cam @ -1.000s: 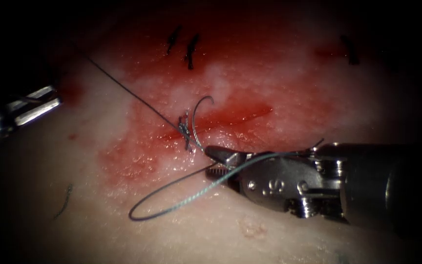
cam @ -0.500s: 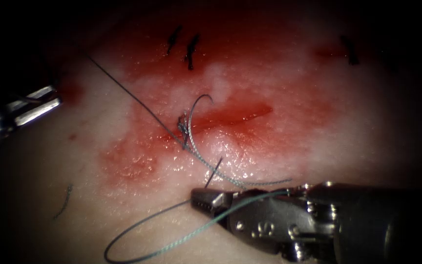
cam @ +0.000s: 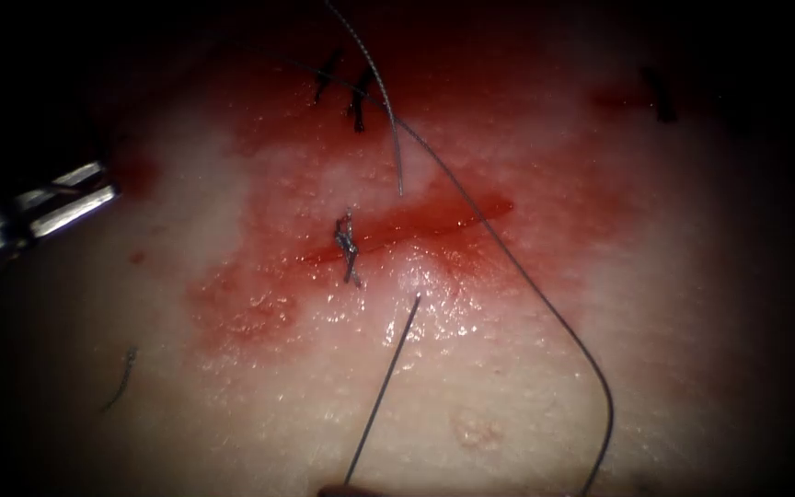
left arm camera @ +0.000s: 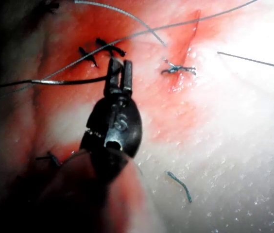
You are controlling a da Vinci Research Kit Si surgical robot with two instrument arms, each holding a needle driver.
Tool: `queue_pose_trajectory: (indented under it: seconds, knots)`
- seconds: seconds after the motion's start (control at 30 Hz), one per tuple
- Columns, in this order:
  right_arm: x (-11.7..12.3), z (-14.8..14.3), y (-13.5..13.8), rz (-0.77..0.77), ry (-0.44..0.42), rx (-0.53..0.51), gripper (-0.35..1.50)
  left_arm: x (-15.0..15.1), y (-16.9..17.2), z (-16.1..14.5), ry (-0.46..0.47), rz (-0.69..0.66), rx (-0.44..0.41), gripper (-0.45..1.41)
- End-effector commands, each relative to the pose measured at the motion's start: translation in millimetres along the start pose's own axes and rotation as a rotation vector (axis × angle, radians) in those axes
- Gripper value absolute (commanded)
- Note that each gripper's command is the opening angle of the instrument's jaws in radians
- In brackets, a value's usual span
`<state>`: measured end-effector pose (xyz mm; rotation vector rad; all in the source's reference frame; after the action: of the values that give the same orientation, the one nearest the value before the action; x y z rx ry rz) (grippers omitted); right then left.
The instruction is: Wound Closure
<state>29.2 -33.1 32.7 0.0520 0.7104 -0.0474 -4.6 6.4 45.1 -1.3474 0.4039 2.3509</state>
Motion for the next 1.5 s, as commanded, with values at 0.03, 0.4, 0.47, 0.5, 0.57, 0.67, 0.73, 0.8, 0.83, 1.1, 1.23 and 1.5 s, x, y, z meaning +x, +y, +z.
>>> queue_pose_trajectory:
  seconds: [0.03, 0.4, 0.47, 0.5, 0.57, 0.67, 0.73, 0.8, 0.83, 1.1, 1.23, 1.5]
  knots:
    - [1.0, 0.5, -1.0, -0.003, 0.001, 0.013, -0.35, -0.4, 0.1, 0.8, 0.001, 0.000, -0.001, -0.45]
    - [2.4, -0.2, -2.2, -0.029, 0.030, 0.069, -0.35, -0.3, 0.2, 0.9, 0.005, 0.000, -0.003, -0.45]
    - [2.5, -0.3, -2.7, -0.044, 0.051, 0.085, -0.35, -0.3, 0.2, 0.9, 0.005, 0.000, -0.003, -0.45]
    - [2.7, -0.4, -3.0, -0.038, 0.060, 0.092, -0.35, -0.3, 0.2, 0.9, 0.005, 0.000, -0.003, -0.45]
    - [2.7, -0.5, -3.1, -0.034, 0.061, 0.094, -0.35, -0.3, 0.2, 0.9, 0.005, 0.000, -0.003, -0.45]
    - [1.9, -0.8, -2.4, -0.024, 0.058, 0.061, 0.59, -0.3, 0.3, 0.9, 0.005, 0.001, -0.003, -0.45]
    - [0.8, -1.3, -1.9, 0.001, 0.041, 0.012, 1.04, -0.4, 0.3, 0.8, 0.003, 0.002, -0.004, -0.45]
    - [-0.5, -1.9, -1.6, 0.018, 0.022, -0.005, 1.14, -0.4, 0.3, 0.9, 0.006, 0.008, -0.007, -0.45]
    - [-0.5, -1.9, -1.6, 0.018, 0.022, -0.005, 1.14, -0.4, 0.3, 0.9, 0.006, 0.008, -0.007, -0.45]
    - [-8.9, -7.9, 0.2, 0.039, -0.286, -0.113, 1.16, -0.5, 0.2, 0.9, 0.004, 0.009, -0.009, -0.45]
    - [-13.2, -13.1, 2.7, 0.033, -0.446, -0.214, 1.11, -0.5, 0.2, 0.9, 0.004, 0.009, -0.009, -0.45]
    - [-18.1, -18.1, 7.9, -0.010, -0.606, -0.252, 0.96, -0.5, 0.2, 0.9, 0.003, 0.015, -0.009, -0.45]
